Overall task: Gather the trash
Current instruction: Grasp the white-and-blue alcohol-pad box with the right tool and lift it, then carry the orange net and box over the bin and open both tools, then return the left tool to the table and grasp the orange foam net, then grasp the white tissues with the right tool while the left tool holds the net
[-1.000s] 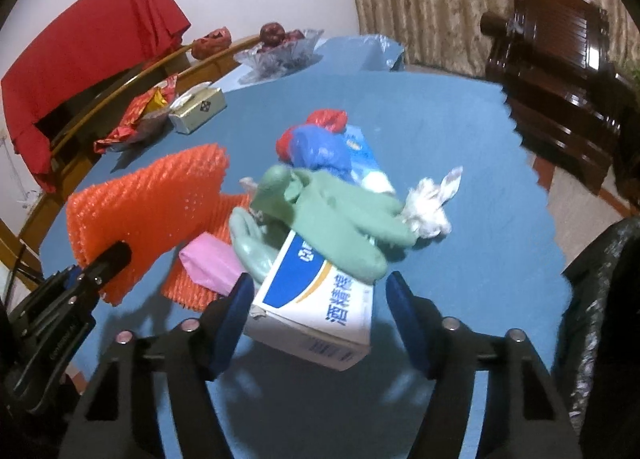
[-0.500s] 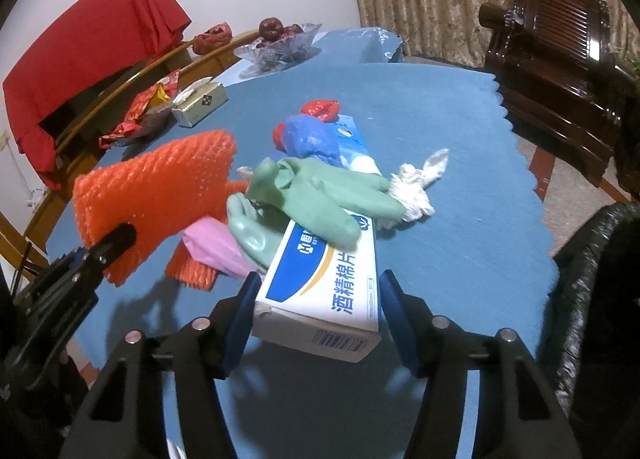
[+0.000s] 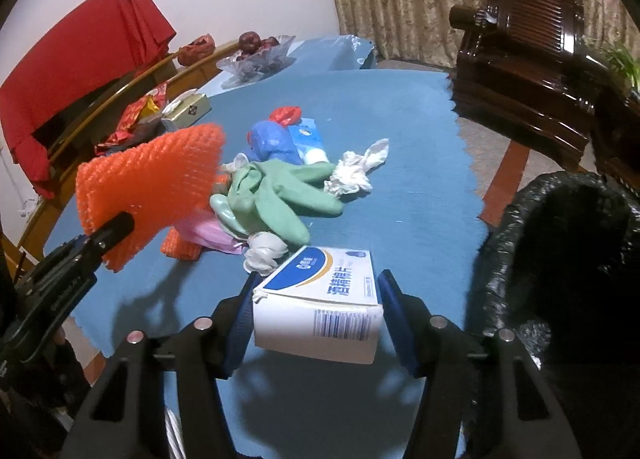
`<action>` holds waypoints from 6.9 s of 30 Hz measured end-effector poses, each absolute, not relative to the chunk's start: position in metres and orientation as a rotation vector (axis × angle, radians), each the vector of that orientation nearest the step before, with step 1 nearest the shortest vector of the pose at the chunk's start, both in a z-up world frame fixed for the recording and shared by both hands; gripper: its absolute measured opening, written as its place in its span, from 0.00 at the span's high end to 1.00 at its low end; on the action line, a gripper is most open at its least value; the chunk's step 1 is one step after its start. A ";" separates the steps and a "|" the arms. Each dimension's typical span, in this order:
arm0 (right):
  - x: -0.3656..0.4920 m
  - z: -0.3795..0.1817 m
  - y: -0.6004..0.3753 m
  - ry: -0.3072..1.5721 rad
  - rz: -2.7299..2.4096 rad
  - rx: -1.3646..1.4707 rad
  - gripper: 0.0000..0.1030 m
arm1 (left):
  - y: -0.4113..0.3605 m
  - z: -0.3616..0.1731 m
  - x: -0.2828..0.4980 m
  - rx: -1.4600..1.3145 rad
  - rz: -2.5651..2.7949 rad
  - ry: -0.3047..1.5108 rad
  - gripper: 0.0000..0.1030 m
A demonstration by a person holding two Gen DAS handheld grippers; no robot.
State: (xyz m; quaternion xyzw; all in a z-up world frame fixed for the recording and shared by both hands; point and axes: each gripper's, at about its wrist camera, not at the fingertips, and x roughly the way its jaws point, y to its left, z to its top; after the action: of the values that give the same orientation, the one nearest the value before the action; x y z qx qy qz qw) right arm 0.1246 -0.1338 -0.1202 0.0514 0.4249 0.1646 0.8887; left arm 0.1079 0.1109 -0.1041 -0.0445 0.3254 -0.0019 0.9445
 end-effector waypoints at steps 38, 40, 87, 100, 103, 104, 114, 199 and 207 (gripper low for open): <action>0.130 -0.180 -0.122 0.998 0.312 0.023 0.46 | 0.100 -0.151 0.102 -0.066 -0.025 0.767 0.87; 0.130 -0.175 -0.122 0.981 0.320 0.025 0.46 | 0.099 -0.150 0.101 -0.067 -0.028 0.765 0.87; 0.085 -0.092 -0.377 0.751 -0.189 0.208 0.46 | -0.164 -0.106 0.132 0.067 -0.605 0.694 0.87; 0.080 -0.111 -0.391 0.766 -0.250 0.222 0.08 | -0.145 -0.118 0.139 0.044 -0.589 0.709 0.22; 0.080 -0.109 -0.386 0.750 -0.232 0.239 0.06 | -0.128 -0.116 0.140 0.038 -0.556 0.703 0.15; 0.080 -0.108 -0.384 0.745 -0.219 0.250 0.06 | -0.121 -0.115 0.140 0.036 -0.541 0.703 0.14; 0.097 -0.097 -0.320 0.711 -0.065 0.230 0.06 | -0.038 -0.100 0.131 0.007 -0.343 0.655 0.13; 0.250 -0.158 -0.113 0.836 0.313 0.084 0.74 | 0.177 -0.137 0.192 -0.148 0.057 0.670 0.89; 0.225 -0.118 -0.122 0.752 0.327 0.081 0.74 | 0.161 -0.107 0.178 -0.146 0.022 0.614 0.89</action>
State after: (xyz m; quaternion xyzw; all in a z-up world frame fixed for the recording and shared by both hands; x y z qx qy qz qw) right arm 0.2254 -0.1218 -0.1179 0.0391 0.3654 0.1589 0.9164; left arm 0.1783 0.1607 -0.1069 -0.0718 0.3021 0.0109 0.9505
